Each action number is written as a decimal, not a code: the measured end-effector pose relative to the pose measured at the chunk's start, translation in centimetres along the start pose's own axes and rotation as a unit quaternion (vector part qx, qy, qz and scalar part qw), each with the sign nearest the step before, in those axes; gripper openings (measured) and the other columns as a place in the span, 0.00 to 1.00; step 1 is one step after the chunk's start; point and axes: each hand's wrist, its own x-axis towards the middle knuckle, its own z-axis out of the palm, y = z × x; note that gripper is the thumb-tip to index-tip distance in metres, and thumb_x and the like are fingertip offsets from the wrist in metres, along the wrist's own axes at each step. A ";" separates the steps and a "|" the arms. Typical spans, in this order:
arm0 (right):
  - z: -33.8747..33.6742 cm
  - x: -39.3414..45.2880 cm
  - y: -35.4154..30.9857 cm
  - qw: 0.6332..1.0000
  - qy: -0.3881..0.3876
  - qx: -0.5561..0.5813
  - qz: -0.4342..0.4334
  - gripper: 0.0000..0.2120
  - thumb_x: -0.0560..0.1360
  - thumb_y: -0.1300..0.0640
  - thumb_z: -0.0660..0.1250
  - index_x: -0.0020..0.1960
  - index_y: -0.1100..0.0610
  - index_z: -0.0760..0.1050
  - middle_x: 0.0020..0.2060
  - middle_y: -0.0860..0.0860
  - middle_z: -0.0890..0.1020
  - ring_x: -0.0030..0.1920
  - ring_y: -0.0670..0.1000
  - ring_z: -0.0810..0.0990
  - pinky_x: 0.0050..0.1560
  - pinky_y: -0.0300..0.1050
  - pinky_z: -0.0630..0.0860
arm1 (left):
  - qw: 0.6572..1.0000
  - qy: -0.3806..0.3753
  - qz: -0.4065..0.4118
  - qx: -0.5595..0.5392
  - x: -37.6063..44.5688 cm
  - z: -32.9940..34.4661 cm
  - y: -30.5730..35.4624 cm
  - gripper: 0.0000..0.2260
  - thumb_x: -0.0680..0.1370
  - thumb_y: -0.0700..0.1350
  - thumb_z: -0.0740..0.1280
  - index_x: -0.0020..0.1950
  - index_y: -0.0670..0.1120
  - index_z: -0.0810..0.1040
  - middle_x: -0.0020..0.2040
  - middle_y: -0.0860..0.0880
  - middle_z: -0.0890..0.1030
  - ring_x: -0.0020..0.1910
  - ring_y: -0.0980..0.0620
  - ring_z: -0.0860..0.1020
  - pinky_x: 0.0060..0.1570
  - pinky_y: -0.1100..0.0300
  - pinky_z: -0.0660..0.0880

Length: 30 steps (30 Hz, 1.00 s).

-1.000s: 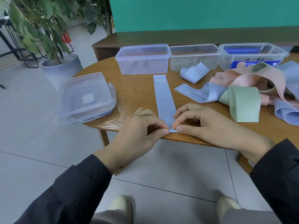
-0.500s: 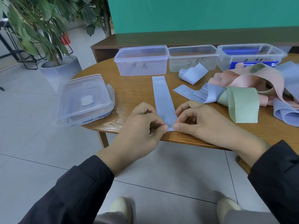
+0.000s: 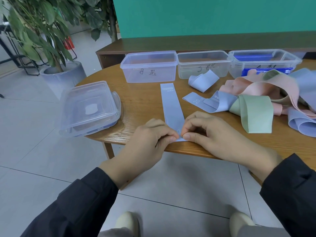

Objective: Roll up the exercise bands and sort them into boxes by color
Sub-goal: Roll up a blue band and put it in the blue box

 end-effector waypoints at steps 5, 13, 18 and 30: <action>-0.2 -0.4 0.1 0.999 0.009 -0.027 -0.016 0.02 0.76 0.49 0.73 0.48 0.46 0.82 0.47 0.42 0.78 0.51 0.46 0.79 0.51 0.35 0.72 | 1.000 0.012 0.008 -0.004 0.0 0.1 -0.1 0.05 0.77 0.46 0.74 0.51 0.48 0.87 0.45 0.56 0.80 0.47 0.68 0.72 0.49 0.78 0.64; 0.2 -0.1 0.2 0.998 0.046 -0.042 0.000 0.05 0.78 0.48 0.70 0.49 0.46 0.85 0.45 0.43 0.78 0.49 0.45 0.78 0.49 0.40 0.73 | 0.999 0.035 -0.011 0.019 0.5 0.6 0.1 0.09 0.79 0.47 0.67 0.51 0.47 0.86 0.45 0.57 0.79 0.46 0.68 0.72 0.49 0.79 0.64; 0.3 0.2 -0.1 0.998 0.052 -0.033 0.027 0.03 0.78 0.49 0.71 0.46 0.44 0.82 0.42 0.43 0.79 0.45 0.43 0.77 0.45 0.33 0.70 | 0.998 0.047 -0.025 0.027 0.3 0.7 0.3 0.05 0.80 0.44 0.67 0.48 0.48 0.83 0.42 0.55 0.77 0.43 0.61 0.70 0.44 0.76 0.64; 1.0 0.3 0.1 0.994 0.074 -0.082 -0.012 0.04 0.81 0.50 0.65 0.48 0.45 0.77 0.44 0.41 0.75 0.45 0.45 0.76 0.47 0.46 0.75 | 0.997 0.062 -0.015 0.034 0.2 0.8 -0.4 0.10 0.79 0.51 0.68 0.52 0.49 0.87 0.46 0.53 0.78 0.46 0.62 0.72 0.49 0.77 0.65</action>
